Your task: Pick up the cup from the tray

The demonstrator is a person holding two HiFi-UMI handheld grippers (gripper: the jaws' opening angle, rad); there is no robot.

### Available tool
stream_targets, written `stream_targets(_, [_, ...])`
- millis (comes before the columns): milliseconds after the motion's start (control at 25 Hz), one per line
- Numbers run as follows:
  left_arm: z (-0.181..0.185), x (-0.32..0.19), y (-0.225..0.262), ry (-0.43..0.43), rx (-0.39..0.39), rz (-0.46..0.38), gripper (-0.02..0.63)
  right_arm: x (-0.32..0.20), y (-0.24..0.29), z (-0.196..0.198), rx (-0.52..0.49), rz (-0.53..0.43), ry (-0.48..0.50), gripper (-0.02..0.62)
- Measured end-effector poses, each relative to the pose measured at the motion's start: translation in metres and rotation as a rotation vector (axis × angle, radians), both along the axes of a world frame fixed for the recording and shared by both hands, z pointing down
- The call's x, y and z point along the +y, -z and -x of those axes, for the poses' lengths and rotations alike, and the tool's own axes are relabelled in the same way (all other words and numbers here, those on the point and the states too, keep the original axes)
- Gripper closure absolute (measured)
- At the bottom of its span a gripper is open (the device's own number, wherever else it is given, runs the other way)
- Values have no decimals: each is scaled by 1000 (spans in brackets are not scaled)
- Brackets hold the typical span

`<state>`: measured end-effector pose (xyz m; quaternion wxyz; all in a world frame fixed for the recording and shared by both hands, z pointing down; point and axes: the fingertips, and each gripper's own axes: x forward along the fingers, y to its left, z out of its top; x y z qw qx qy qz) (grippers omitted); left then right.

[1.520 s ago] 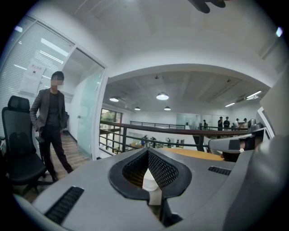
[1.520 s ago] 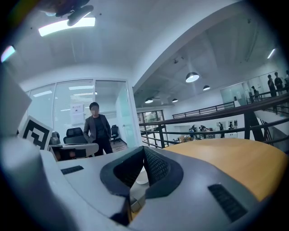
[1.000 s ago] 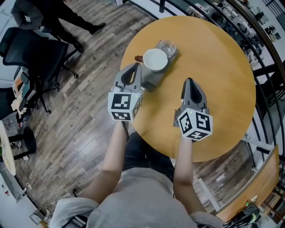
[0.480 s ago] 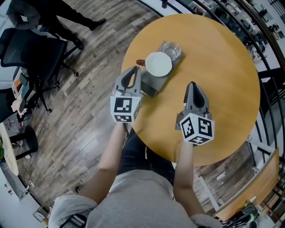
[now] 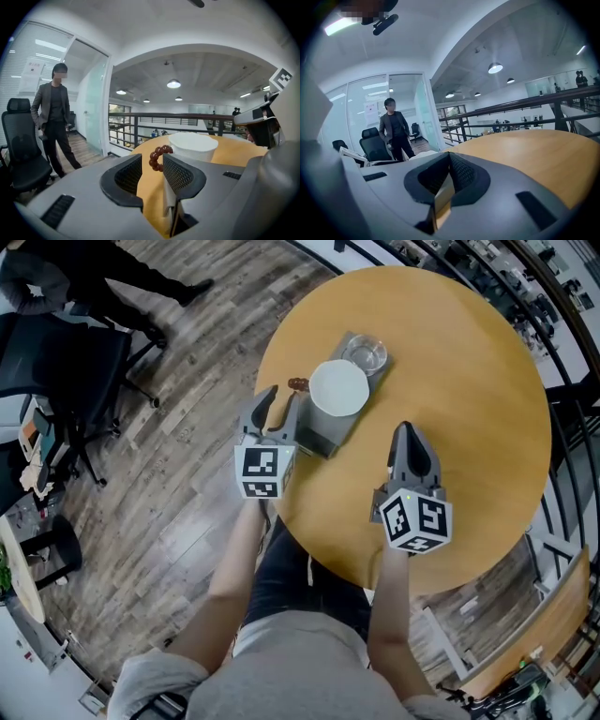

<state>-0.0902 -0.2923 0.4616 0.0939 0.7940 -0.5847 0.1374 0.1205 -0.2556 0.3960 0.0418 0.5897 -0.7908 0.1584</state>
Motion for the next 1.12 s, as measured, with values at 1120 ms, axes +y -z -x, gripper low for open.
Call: stream_targets(1120, [-37,-26,-9,-863,-74,-39,503,-16,-31,8,70,66,2,589])
